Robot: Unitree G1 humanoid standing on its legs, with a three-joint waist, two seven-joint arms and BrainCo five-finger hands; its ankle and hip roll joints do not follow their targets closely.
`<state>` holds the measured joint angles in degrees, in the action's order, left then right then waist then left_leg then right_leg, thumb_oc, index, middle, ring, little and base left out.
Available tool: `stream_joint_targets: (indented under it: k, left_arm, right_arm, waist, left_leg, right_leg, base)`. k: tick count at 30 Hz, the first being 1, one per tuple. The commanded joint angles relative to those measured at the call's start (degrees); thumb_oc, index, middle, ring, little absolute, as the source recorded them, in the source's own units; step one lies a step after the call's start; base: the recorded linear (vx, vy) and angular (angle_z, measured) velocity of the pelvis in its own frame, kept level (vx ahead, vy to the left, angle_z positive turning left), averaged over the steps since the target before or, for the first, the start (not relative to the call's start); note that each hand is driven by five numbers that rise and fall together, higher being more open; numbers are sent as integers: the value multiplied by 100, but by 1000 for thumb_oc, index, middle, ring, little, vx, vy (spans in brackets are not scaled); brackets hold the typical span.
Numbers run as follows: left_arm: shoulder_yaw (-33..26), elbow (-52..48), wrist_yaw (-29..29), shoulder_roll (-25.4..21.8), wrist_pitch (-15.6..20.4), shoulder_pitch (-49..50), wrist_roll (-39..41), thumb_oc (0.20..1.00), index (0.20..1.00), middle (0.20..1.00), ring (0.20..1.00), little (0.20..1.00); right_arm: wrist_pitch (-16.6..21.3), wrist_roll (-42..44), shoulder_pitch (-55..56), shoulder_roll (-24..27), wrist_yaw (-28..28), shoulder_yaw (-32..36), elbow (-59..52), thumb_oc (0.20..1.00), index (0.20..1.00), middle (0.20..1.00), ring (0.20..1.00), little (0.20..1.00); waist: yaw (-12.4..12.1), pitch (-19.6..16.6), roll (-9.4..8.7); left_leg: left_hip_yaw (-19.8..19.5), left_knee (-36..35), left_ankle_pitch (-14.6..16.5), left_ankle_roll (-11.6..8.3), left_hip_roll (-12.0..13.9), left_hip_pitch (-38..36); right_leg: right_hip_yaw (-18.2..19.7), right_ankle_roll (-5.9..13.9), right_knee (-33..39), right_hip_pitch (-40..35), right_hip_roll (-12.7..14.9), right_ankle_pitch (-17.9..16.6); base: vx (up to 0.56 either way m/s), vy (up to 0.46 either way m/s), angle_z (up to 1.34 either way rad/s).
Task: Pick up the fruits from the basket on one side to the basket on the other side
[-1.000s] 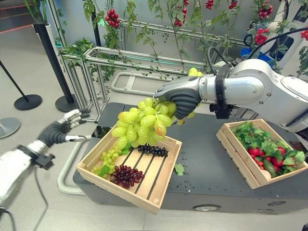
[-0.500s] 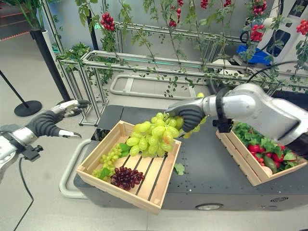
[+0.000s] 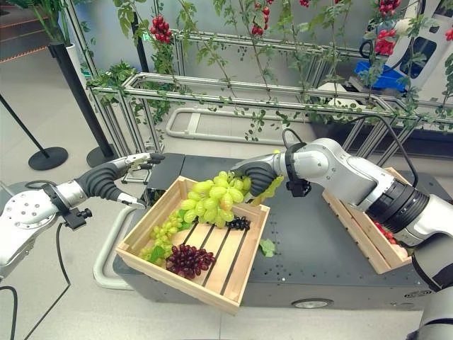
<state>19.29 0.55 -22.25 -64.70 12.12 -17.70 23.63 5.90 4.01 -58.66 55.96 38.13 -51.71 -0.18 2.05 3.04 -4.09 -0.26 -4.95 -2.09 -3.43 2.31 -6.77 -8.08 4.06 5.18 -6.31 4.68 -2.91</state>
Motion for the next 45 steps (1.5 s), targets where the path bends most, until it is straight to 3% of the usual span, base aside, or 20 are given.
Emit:
stream_joint_targets:
  k: [1,13,22,37,45]
  left_arm:
    - [166,374,259,251,5,-730,-298,1000,1000,1000,1000,1000]
    - [875,829,344,914,-260,-1510,-699,1000,1000,1000,1000,1000]
    - [1337,808,156,1154,-394,-1933,27,1000,1000,1000,1000,1000]
    - [1872,554,-120,863,-549,-2344,326,1000,1000,1000,1000,1000]
    - [1958,486,-206,785,-558,-2289,595,1000,1000,1000,1000,1000]
  right_arm:
    - [61,-163,-752,-294,-427,7,254,200,200,200,200,200]
    - [72,-447,-1266,-870,-544,-75,296,200,200,200,200,200]
    - [192,-357,-1668,-985,-581,-240,39,200,200,200,200,200]
    - [399,-981,-1832,-519,-596,-614,106,200,200,200,200,200]
    - [470,-1301,-1336,-182,-469,-765,279,200,200,200,200,200]
  waist:
    - [-94,-161,-127]
    - [-114,-154,-168]
    - [-92,-199,-198]
    - [-106,-146,-180]
    - [-110,-95,-148]
  left_leg:
    - [-75,282,449,129,-156,-32]
    - [-85,323,426,162,-170,23]
    - [-107,305,456,162,-159,-1]
    - [-121,300,453,162,-169,20]
    - [-116,292,442,150,-170,35]
  right_leg:
    - [-35,342,-758,107,99,530]
    - [-20,322,-778,146,103,498]
    - [-26,325,-770,129,91,518]
    - [-45,349,-783,151,97,505]
    - [-83,366,-801,171,108,507]
  base:
    - [-11,-1,-3]
    - [-4,-1,-1]
    - [4,0,0]
    - [0,0,0]
    - [0,0,0]
